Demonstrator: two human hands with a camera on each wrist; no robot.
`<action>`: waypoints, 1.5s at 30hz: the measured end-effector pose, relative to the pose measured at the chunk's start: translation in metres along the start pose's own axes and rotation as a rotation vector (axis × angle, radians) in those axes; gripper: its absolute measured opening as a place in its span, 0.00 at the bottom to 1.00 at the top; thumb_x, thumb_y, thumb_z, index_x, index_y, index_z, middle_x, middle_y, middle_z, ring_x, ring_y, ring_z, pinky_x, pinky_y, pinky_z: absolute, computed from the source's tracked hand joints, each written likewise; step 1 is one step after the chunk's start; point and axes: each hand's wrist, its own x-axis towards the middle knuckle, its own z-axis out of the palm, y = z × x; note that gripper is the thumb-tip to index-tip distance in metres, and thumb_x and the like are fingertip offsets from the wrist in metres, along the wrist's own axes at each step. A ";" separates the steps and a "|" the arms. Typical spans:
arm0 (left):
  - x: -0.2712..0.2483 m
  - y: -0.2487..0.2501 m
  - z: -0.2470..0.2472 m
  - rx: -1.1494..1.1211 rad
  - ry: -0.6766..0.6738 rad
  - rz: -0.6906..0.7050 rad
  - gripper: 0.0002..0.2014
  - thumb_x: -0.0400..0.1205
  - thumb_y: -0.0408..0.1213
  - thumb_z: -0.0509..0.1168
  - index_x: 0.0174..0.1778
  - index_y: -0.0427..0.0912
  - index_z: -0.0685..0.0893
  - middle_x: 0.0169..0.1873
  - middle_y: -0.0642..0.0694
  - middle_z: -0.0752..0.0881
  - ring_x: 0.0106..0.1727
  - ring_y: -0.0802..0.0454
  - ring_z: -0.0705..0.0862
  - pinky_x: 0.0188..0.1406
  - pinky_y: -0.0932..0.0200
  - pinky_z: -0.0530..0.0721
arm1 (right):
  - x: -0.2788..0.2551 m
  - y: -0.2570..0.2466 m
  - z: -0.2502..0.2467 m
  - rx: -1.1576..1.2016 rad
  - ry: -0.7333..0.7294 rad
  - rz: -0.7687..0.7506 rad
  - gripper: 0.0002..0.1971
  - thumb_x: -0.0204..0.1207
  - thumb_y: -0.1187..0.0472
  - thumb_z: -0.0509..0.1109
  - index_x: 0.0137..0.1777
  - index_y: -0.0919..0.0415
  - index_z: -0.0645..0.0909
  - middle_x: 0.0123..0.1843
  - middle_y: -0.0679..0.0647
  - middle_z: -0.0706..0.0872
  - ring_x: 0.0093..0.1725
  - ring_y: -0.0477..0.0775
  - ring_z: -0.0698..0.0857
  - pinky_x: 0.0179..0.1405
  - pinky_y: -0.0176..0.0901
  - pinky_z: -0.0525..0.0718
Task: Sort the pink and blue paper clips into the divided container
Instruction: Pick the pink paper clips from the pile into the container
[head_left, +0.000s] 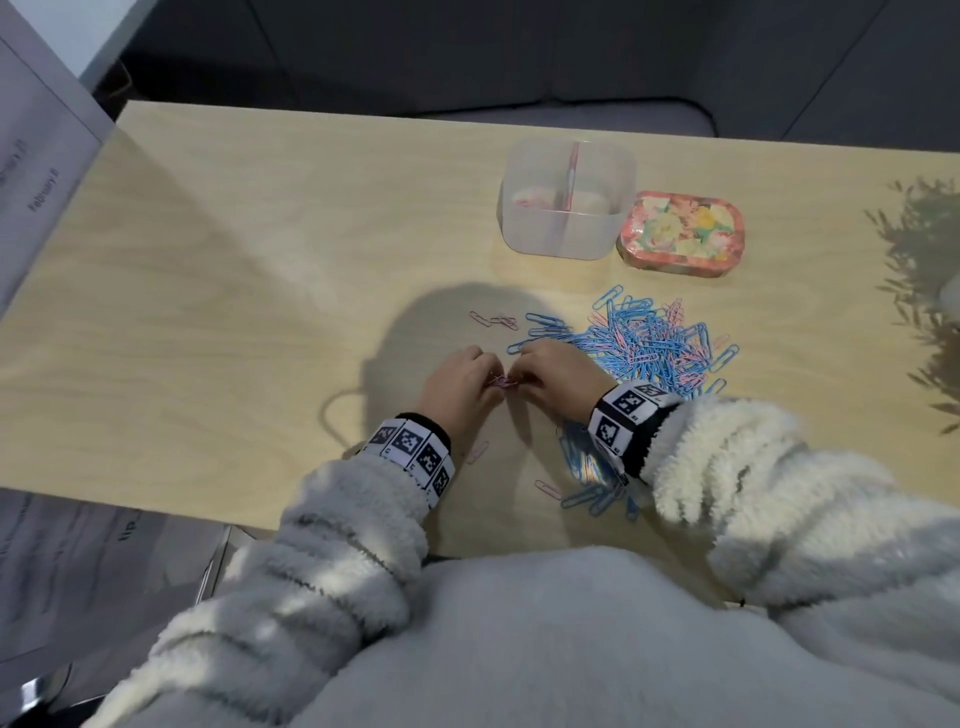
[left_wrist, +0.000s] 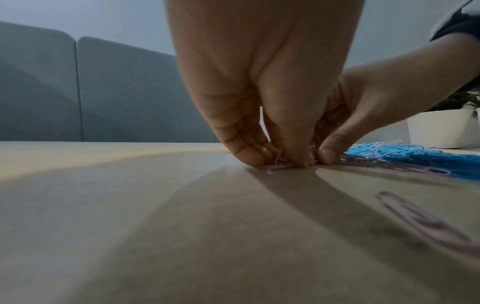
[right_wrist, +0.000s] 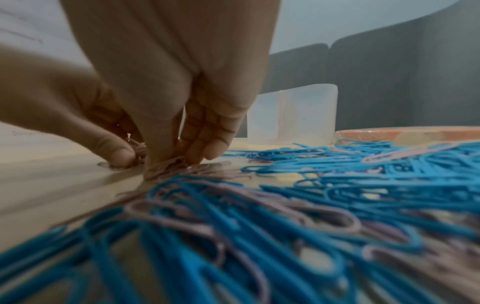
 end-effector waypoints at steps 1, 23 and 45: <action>0.002 0.000 -0.001 0.013 -0.002 0.004 0.11 0.77 0.39 0.66 0.50 0.36 0.81 0.49 0.38 0.80 0.52 0.41 0.78 0.46 0.52 0.72 | 0.000 0.000 0.001 0.008 0.003 0.009 0.12 0.77 0.58 0.65 0.55 0.61 0.84 0.52 0.59 0.83 0.56 0.60 0.80 0.51 0.52 0.77; 0.056 0.011 -0.054 -0.230 0.104 0.050 0.07 0.79 0.37 0.67 0.45 0.36 0.84 0.43 0.39 0.87 0.44 0.45 0.82 0.44 0.57 0.75 | 0.086 0.047 -0.145 0.376 0.467 0.337 0.07 0.72 0.65 0.73 0.47 0.68 0.86 0.44 0.56 0.83 0.44 0.50 0.78 0.43 0.36 0.73; 0.180 0.041 -0.090 0.202 0.187 0.244 0.12 0.84 0.30 0.52 0.51 0.30 0.80 0.48 0.30 0.84 0.53 0.35 0.78 0.49 0.44 0.76 | -0.008 0.047 -0.042 0.276 0.054 0.249 0.09 0.70 0.68 0.68 0.48 0.64 0.86 0.48 0.59 0.89 0.50 0.58 0.85 0.45 0.36 0.73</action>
